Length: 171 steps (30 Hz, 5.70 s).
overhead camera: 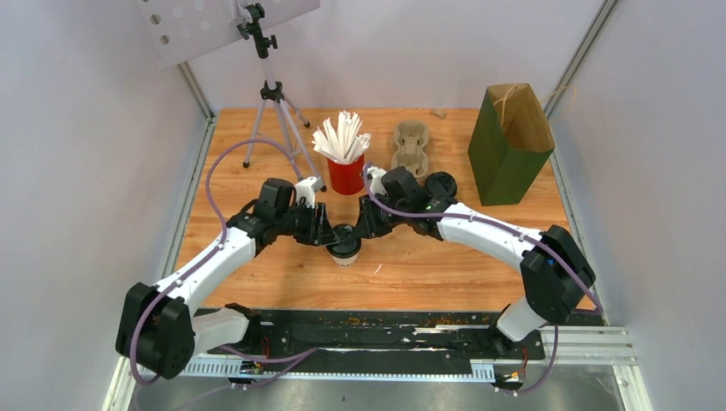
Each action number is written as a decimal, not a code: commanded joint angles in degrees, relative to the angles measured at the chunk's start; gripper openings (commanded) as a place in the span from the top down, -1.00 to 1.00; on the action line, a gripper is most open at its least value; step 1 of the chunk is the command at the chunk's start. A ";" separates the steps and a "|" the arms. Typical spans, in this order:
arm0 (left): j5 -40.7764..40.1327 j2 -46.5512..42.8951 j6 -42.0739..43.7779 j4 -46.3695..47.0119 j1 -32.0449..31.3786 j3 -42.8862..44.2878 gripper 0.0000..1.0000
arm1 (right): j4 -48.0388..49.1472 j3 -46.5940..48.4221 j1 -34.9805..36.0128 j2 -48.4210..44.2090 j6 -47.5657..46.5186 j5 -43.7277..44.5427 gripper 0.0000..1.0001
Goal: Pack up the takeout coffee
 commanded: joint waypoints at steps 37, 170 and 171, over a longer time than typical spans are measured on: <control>3.80 8.24 9.40 -2.47 -0.31 1.74 -0.03 | 0.16 -0.97 -5.89 7.76 -1.88 -7.39 0.57; -45.16 -42.24 17.13 -10.85 -0.27 -0.76 -1.00 | -34.68 29.15 15.80 18.55 -15.30 29.17 -0.57; -45.22 -42.24 17.11 -10.93 -0.27 -0.76 -1.00 | -34.69 29.16 15.80 18.43 -15.15 29.30 -0.57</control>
